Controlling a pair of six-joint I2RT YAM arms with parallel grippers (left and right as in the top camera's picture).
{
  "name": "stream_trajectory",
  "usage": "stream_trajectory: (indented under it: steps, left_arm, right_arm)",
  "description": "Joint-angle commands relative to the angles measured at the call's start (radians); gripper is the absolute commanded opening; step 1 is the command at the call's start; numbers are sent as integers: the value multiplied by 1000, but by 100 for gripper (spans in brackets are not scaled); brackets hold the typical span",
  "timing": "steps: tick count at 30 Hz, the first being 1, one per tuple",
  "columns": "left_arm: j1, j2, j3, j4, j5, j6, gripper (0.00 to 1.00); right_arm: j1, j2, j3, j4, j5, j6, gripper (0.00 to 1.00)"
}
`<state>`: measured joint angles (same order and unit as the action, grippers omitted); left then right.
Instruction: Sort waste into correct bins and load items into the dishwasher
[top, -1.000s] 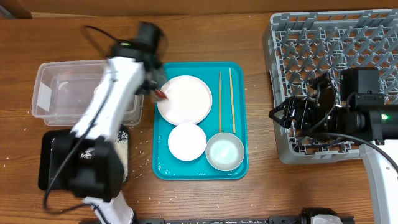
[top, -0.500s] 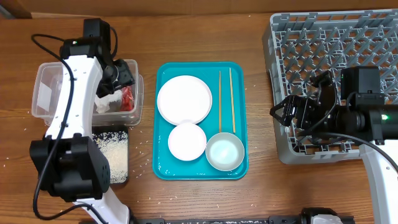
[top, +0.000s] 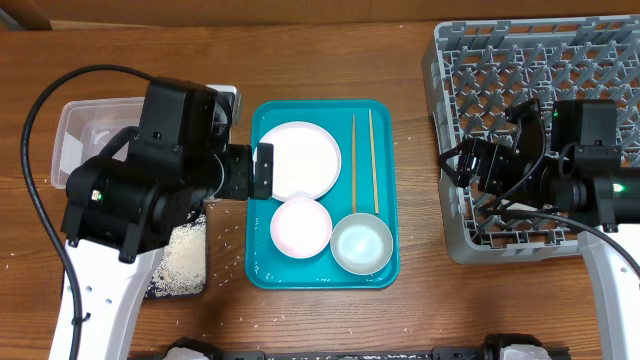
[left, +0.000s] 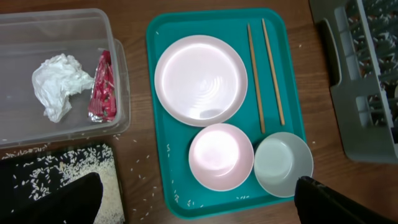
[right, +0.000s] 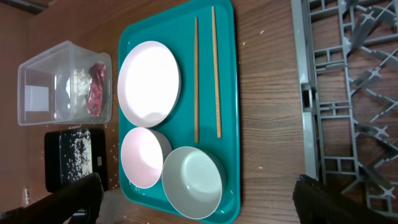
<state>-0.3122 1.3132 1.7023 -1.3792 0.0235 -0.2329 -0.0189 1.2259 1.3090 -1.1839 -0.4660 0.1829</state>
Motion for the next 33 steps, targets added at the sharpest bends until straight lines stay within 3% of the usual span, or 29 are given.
stream_trajectory:
  steps: [1,8,14,30,33]
  left_arm:
    - [-11,1,2,-8,29,16,100]
    - [-11,34,2,-8,18,17,100]
    - [-12,31,2,-8,-186,17,100]
    - [32,-242,-1,-68,-221,32,100]
    - [63,-283,-38,15,-197,74,77]
  right_arm:
    - [4,-12,27,5,5,-1,100]
    - [4,-12,27,5,5,-1,100]
    - [4,-12,27,5,5,-1,100]
    - [4,-12,27,5,5,-1,100]
    - [4,-12,27,5,5,-1,100]
